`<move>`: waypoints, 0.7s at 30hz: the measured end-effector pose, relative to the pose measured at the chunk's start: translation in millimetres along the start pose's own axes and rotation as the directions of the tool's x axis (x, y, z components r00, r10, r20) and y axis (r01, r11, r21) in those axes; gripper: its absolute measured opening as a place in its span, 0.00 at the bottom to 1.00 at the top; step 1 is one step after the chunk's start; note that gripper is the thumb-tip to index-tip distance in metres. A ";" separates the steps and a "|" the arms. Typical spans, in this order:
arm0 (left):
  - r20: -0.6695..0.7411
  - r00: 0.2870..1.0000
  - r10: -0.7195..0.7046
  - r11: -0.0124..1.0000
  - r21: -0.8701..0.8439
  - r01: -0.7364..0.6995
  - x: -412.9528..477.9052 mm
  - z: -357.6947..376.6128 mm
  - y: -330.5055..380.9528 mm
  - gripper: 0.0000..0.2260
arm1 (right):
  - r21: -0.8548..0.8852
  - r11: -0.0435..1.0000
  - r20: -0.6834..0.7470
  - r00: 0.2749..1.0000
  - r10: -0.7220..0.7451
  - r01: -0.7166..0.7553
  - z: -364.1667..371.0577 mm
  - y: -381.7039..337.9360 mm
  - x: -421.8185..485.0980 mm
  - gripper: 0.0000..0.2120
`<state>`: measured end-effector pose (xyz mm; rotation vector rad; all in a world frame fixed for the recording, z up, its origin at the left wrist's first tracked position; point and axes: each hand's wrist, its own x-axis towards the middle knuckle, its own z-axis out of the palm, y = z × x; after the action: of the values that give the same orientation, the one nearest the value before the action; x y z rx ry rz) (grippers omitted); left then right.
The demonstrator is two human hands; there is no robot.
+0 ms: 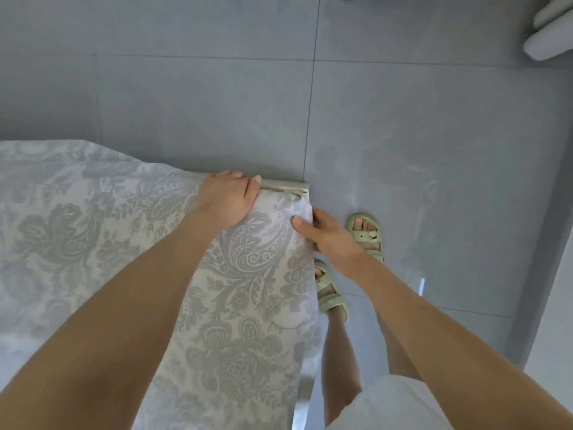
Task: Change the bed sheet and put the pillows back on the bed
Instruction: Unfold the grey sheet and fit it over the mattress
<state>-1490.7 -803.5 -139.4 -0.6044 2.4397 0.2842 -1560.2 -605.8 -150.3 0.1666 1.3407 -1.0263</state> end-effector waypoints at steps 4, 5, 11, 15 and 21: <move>-0.073 0.997 0.022 1.000 -0.006 -0.023 -1.2 -15.0 0.1 0.26 | 0.158 0.985 -0.120 0.988 0.093 -0.073 -4.5 17.5 -31.9 0.19; -0.169 0.983 0.076 0.995 -0.049 -0.086 -5.4 -19.9 5.9 0.26 | 0.191 0.979 -0.186 0.977 0.106 -0.070 -4.0 28.1 -42.9 0.19; -0.077 0.797 0.599 0.793 -0.080 -0.604 -22.1 -20.4 72.4 0.27 | 0.336 0.940 -0.235 0.962 0.139 -0.054 12.3 80.9 -83.2 0.31; 0.340 0.714 0.612 0.619 0.355 -0.700 -11.4 -14.2 91.9 0.31 | 0.346 0.935 -0.189 0.971 0.145 -0.073 33.4 98.7 -81.4 0.19; 0.582 0.721 0.377 0.568 0.469 -0.676 -0.4 -19.3 121.7 0.29 | 0.412 0.911 -0.158 0.985 0.069 0.002 59.1 108.5 -77.0 0.15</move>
<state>-1559.0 -703.6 -116.5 0.5176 2.0125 -0.2131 -1434.4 -541.2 -115.6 0.6044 1.2516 -1.2795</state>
